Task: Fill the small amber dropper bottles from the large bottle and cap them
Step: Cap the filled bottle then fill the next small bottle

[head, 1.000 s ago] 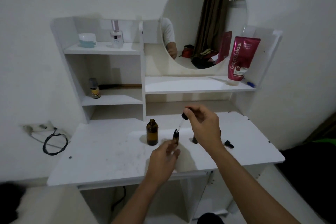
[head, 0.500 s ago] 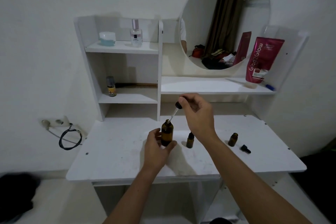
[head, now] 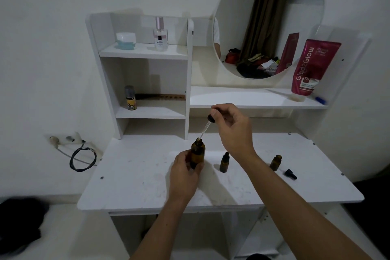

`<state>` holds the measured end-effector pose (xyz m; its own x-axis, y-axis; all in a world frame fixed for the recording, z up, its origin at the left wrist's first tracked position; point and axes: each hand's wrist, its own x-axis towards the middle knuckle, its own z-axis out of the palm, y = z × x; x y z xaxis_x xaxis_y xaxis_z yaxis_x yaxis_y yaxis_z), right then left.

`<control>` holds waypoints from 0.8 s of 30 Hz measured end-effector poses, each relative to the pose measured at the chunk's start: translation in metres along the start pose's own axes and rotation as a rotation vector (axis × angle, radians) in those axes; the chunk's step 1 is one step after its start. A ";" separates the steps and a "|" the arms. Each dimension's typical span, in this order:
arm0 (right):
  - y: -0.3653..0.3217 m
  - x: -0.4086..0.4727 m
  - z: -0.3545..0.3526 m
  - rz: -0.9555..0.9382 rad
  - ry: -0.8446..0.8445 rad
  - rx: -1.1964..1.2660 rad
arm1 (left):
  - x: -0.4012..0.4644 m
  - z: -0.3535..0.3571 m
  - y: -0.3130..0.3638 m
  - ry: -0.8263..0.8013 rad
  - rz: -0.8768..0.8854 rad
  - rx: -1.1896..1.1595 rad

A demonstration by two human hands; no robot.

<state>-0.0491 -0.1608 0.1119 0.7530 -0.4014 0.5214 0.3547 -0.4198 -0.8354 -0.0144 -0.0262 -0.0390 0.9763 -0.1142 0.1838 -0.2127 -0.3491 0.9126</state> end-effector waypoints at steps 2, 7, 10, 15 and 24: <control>0.000 0.000 -0.002 -0.009 0.004 -0.018 | -0.001 0.000 0.001 -0.001 -0.001 0.002; 0.004 0.000 -0.008 -0.026 0.009 -0.057 | -0.003 -0.001 -0.001 0.005 0.013 0.006; 0.007 -0.001 -0.011 -0.045 0.012 -0.081 | -0.004 0.000 -0.001 0.002 0.014 0.016; 0.012 -0.004 -0.007 -0.041 -0.010 -0.089 | -0.003 0.001 -0.001 0.001 0.021 0.026; 0.025 -0.006 0.011 0.002 -0.241 -0.224 | -0.003 0.001 -0.001 0.005 0.020 0.047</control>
<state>-0.0384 -0.1600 0.0861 0.8727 -0.2096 0.4411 0.2423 -0.5984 -0.7637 -0.0169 -0.0262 -0.0412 0.9721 -0.1167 0.2035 -0.2333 -0.3905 0.8906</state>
